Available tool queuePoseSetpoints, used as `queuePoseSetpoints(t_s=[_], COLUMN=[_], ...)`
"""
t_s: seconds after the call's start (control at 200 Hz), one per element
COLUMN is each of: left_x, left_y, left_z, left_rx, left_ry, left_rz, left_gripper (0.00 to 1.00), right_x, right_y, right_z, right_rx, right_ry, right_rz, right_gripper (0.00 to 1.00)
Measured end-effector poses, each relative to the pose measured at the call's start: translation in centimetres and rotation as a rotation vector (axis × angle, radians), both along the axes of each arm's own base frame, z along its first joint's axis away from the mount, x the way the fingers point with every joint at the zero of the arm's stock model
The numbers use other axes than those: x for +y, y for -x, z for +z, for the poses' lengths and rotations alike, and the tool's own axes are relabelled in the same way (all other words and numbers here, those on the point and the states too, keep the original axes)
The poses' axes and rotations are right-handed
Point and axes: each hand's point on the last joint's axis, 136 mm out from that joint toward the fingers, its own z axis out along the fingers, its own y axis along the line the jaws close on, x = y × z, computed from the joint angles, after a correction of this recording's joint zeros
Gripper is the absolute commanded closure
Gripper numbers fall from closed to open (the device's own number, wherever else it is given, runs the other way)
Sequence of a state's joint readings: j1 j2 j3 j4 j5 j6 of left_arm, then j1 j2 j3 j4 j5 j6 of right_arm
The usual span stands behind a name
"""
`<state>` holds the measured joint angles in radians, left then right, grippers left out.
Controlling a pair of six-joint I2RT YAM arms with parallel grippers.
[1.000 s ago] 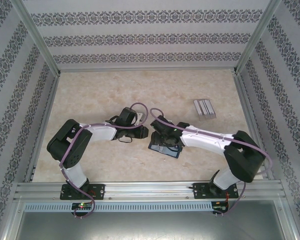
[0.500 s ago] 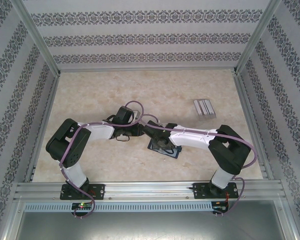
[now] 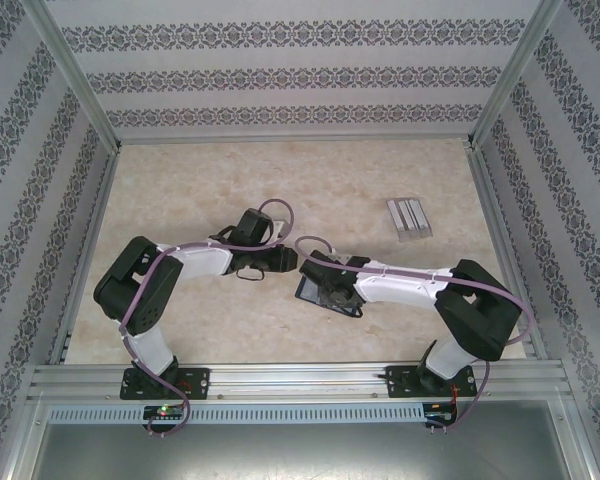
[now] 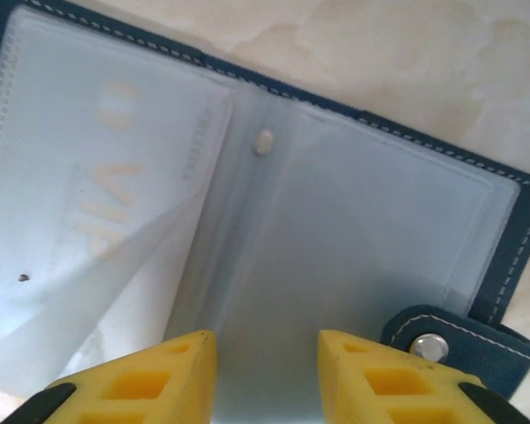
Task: Put the credit cards into the card holder
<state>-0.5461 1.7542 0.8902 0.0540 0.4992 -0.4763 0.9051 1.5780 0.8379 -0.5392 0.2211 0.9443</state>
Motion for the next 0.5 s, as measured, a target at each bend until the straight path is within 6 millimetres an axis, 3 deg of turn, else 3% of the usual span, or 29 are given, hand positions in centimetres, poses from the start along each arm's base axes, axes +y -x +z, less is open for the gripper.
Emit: queuePoseSetpoints(t_s=[0.19, 0.355, 0.5], left_x=[-0.9, -1.5, -3.6], left_y=[0.9, 2.5, 5.2], left_z=[1.1, 2.5, 3.0], left_rx=[0.003, 0.027, 0.058], left_ry=[0.014, 0.044, 0.045], left_rz=[-0.051, -0.116, -0.218], left_gripper=[0.69, 0.76, 0.76], right_x=[-0.1, -1.2, -4.2], right_y=[-0.2, -1.4, -3.4], right_z=[0.4, 3.7, 6.1], right_rx=[-0.005, -0.081, -0.154], right_ry=[-0.066, -0.176, -0.252], right_rz=[-0.021, -0.048, -0.092], right_gripper=[0.62, 0.6, 0.57])
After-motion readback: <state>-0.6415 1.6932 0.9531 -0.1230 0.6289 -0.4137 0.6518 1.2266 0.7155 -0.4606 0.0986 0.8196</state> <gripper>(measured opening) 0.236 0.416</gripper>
